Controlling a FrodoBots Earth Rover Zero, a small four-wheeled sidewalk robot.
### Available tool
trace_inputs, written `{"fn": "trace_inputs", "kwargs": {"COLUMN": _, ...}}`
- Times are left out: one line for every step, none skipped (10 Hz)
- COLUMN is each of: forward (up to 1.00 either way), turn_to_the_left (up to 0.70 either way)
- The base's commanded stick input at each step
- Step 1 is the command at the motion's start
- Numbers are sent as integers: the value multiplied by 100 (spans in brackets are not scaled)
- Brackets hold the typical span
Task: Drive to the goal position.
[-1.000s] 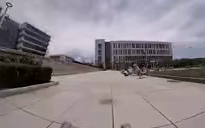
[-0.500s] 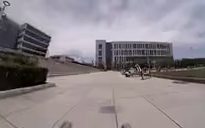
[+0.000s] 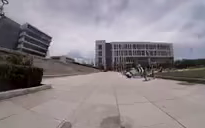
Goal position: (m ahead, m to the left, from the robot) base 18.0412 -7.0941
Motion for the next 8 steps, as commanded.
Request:
{"fn": "trace_inputs", "kwargs": {"forward": 70, "turn_to_the_left": 0}}
{"fn": "trace_inputs", "kwargs": {"forward": 70, "turn_to_the_left": 0}}
{"fn": "trace_inputs", "kwargs": {"forward": 70, "turn_to_the_left": 0}}
{"fn": "trace_inputs", "kwargs": {"forward": 70, "turn_to_the_left": 0}}
{"fn": "trace_inputs", "kwargs": {"forward": 70, "turn_to_the_left": 0}}
{"fn": "trace_inputs", "kwargs": {"forward": 70, "turn_to_the_left": 0}}
{"fn": "trace_inputs", "kwargs": {"forward": 70, "turn_to_the_left": 0}}
{"fn": "trace_inputs", "kwargs": {"forward": 70, "turn_to_the_left": 0}}
